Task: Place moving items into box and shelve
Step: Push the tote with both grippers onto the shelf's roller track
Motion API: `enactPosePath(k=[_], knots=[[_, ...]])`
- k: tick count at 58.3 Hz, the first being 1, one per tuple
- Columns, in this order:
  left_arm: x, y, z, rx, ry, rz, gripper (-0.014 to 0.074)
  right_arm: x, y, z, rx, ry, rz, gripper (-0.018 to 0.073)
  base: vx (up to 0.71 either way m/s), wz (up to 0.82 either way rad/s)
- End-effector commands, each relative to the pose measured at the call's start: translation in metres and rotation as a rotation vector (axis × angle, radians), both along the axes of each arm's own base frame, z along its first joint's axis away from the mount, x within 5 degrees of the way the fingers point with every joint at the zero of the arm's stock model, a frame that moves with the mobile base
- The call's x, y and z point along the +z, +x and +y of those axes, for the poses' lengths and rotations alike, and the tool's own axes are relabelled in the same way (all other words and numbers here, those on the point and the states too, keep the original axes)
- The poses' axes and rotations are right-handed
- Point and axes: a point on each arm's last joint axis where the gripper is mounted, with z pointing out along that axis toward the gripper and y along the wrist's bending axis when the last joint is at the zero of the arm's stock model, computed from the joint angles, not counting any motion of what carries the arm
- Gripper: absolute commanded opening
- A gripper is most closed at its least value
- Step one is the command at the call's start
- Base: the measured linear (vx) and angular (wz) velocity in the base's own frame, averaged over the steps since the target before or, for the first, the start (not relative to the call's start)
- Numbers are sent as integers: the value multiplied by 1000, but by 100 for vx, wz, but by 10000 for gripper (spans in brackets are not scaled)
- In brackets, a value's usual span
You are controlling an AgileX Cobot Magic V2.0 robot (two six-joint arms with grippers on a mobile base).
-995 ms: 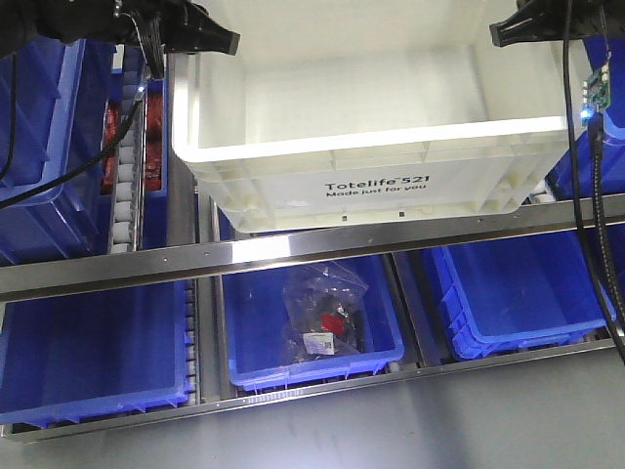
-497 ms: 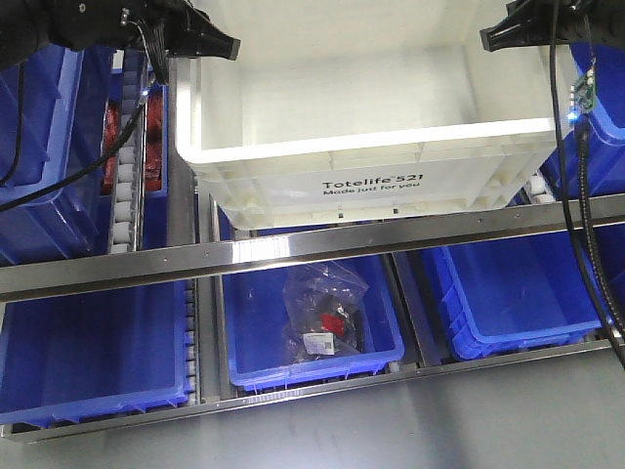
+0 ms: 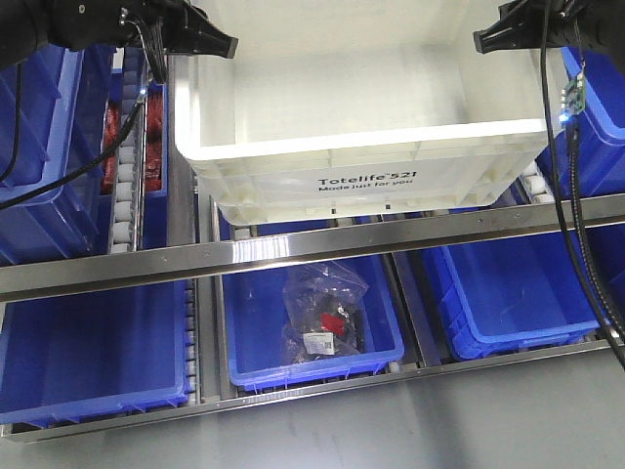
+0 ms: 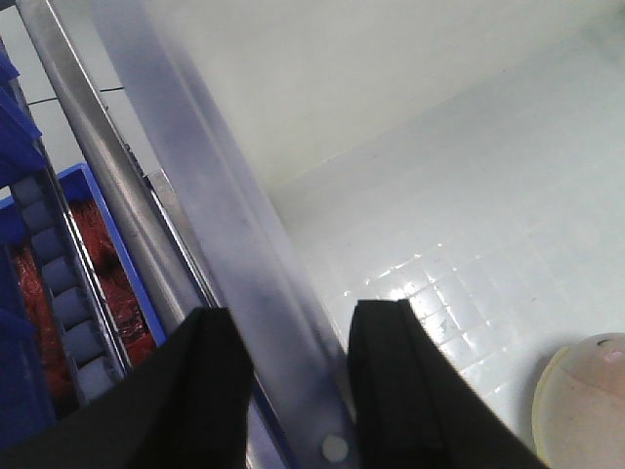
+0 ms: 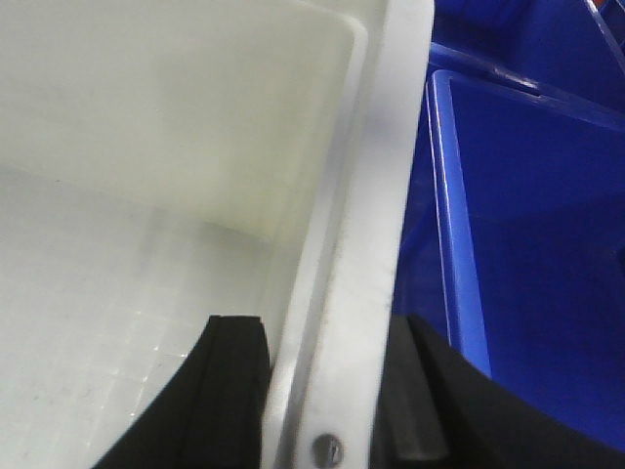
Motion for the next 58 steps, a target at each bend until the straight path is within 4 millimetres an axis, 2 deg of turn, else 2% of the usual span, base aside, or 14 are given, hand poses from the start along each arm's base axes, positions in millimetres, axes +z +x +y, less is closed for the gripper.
enactPosePath(k=[1,27,49,58], knots=[[67,-18,-21,-89,-198,-332,-1,64,-13,24,119,27,-357,-1,0,0],[66,-18,-21,-84,-204,-321,-1,58,-7,26,126,30,-363,-1,0,0],[70,-17,-20,-80,-203,-364,-1,62,-7,27,137,38,-407,-1,0,0],[69,-16,-19,-72,-192,-366,-1,55,-3,28,138,37,-393,-1,0,0]])
